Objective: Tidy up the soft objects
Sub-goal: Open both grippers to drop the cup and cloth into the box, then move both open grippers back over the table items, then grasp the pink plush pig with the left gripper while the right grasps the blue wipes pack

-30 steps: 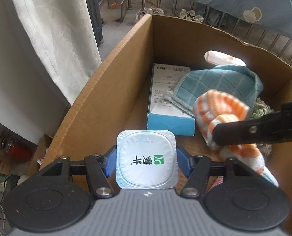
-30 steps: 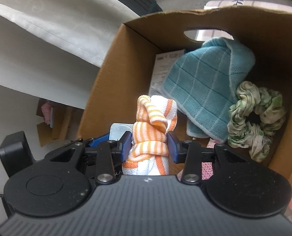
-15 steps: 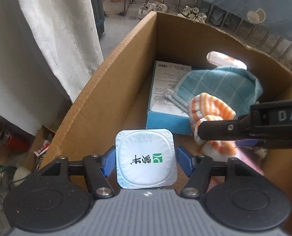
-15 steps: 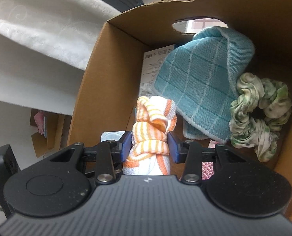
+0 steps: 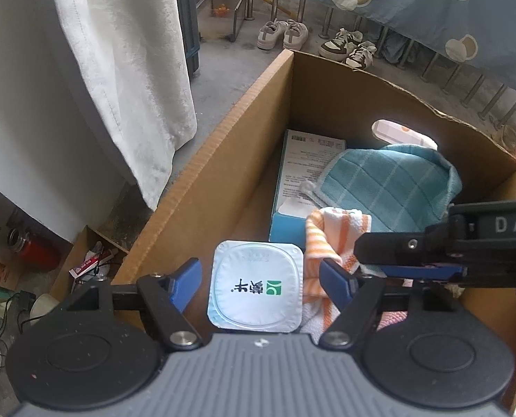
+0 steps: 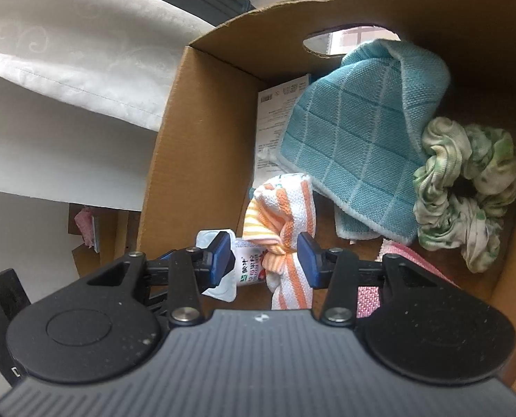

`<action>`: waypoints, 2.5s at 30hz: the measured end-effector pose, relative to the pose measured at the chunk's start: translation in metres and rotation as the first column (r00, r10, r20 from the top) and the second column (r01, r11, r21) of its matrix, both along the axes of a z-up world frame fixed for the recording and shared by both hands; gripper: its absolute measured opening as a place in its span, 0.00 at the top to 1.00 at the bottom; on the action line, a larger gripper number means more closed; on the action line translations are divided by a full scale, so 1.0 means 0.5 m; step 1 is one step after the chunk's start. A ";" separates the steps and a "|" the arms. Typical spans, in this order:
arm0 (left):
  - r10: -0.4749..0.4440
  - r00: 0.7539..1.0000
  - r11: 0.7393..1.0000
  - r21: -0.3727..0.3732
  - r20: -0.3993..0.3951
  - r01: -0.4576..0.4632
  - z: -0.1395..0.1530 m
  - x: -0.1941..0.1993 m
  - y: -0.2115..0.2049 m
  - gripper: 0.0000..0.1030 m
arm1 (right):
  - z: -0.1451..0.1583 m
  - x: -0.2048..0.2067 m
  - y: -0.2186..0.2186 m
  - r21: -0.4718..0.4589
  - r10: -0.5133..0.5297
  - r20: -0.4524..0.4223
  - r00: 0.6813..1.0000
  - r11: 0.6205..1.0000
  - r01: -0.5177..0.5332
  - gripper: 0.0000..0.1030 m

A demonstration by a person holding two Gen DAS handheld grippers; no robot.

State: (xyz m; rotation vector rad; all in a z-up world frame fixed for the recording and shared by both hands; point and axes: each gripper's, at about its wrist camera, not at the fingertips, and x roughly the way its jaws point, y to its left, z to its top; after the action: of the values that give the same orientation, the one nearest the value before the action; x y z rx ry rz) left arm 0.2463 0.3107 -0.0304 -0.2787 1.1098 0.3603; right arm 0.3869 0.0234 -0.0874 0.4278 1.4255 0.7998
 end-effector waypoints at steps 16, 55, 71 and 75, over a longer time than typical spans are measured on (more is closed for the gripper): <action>-0.050 0.993 0.999 0.011 0.111 0.049 0.144 -0.102 -0.133 0.21 | 0.230 -0.104 -0.189 0.127 0.047 0.185 0.982 0.989 -0.071 0.50; -0.493 0.864 0.867 0.018 -0.105 0.498 0.009 0.107 -0.714 0.13 | 0.017 -0.197 -1.024 0.118 -0.357 0.451 0.818 0.932 0.342 0.18; -0.489 0.867 0.854 0.151 -0.092 0.498 -0.013 0.138 -0.700 0.36 | -0.066 -0.128 -0.991 -0.033 -0.340 0.465 0.817 0.916 0.400 0.14; -0.481 0.874 0.867 0.117 -0.066 0.485 -0.011 0.143 -0.680 0.38 | -0.085 -0.091 -0.954 -0.104 -0.320 0.454 0.832 0.908 0.406 0.12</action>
State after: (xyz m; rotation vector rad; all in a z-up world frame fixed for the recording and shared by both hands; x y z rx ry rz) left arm 0.3178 -0.0293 -0.0360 0.1277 1.1429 -0.0137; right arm 0.3416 -0.4536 -0.1297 0.3315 0.9544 0.3986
